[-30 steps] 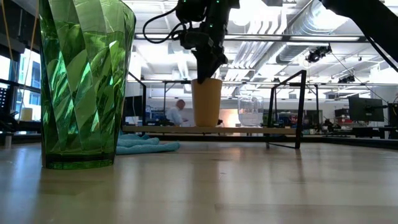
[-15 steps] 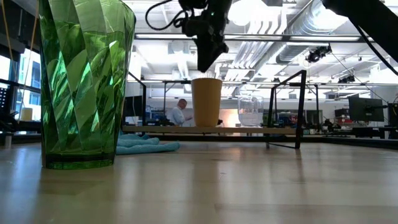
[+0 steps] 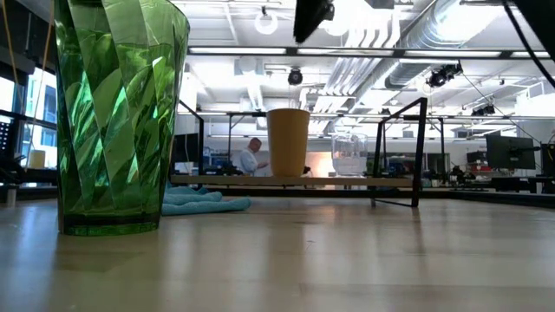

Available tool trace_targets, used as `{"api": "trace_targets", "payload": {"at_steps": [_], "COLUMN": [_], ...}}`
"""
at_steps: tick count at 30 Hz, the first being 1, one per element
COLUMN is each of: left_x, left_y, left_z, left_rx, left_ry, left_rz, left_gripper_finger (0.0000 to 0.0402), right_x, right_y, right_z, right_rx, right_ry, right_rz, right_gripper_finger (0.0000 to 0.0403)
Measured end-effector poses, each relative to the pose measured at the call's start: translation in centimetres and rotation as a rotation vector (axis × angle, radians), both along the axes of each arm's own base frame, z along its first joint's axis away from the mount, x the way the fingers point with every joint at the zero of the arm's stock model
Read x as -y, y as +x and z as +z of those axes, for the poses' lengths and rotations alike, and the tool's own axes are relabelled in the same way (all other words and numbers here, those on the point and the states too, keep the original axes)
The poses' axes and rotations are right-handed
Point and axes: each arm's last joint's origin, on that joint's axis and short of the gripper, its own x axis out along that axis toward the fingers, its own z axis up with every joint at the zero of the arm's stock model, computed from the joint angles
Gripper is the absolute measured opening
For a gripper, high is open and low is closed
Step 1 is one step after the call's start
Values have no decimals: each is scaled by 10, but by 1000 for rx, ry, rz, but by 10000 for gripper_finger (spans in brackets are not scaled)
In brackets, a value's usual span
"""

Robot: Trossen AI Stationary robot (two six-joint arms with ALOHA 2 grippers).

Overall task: Stack small to large cups/mugs on shelf
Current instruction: Put the green cup on the shelf

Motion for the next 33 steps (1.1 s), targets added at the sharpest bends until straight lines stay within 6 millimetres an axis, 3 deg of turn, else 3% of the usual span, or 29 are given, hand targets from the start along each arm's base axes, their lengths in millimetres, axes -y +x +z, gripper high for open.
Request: {"api": "trace_targets", "payload": {"at_steps": [10, 18, 24, 33], "left_x": [20, 30, 37, 22], "left_y": [35, 56, 69, 101], "left_z": [-32, -44, -20, 18], "left_rx": [-199, -213, -288, -533], "left_ry": [-7, -131, -9, 247], "left_rz": [136, 268, 302, 236], "left_gripper_finger": [143, 143, 143, 143], "right_x": [-56, -109, -145, -195], "right_y": [-26, -40, -55, -73], "right_z": [26, 30, 34, 37], "right_rx": [52, 34, 42, 83], "right_ry": [26, 88, 108, 166], "right_rz": [72, 227, 308, 360], "right_gripper_finger": [94, 94, 94, 94]}}
